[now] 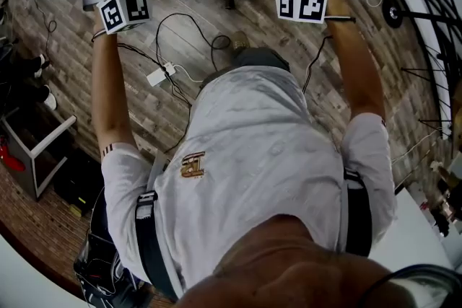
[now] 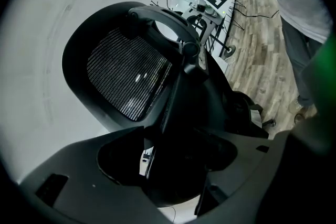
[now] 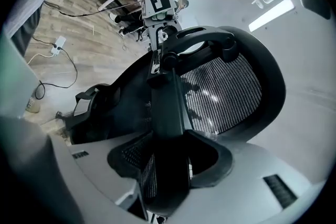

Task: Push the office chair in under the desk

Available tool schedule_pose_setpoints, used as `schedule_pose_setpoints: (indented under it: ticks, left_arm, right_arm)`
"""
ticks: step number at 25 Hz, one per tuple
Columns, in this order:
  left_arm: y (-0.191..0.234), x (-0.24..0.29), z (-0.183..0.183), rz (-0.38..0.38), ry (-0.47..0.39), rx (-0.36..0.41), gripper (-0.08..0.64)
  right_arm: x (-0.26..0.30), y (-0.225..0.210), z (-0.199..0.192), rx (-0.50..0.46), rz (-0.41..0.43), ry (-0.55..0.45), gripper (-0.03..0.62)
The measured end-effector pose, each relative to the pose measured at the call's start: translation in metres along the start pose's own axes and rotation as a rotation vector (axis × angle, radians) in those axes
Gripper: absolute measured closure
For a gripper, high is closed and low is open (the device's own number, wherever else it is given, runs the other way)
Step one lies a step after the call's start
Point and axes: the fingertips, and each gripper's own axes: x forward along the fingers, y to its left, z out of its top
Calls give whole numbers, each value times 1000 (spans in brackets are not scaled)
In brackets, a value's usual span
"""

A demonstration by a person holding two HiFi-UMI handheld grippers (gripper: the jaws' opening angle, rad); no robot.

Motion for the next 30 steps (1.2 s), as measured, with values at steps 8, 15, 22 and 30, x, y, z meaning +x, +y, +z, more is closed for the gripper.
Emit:
schedule_pose_setpoints:
  ticks: [8,15,22,30]
  left_arm:
    - [18,62,-9,21,-19,-61,253]
    - [32,106,-18,23,12,-80,275]
    - [49,154,-24,-13,33,-94,281]
    - [83,213,-58,-37,4,-68,287]
  right_arm:
    - [48,-12,-26,8,-11,-18,382]
    - [79,-21,-45,10,-7,-29,383]
    - [118,-34,-65,15,8,-36,383]
    - [185,-52,-70,25,3,15,385]
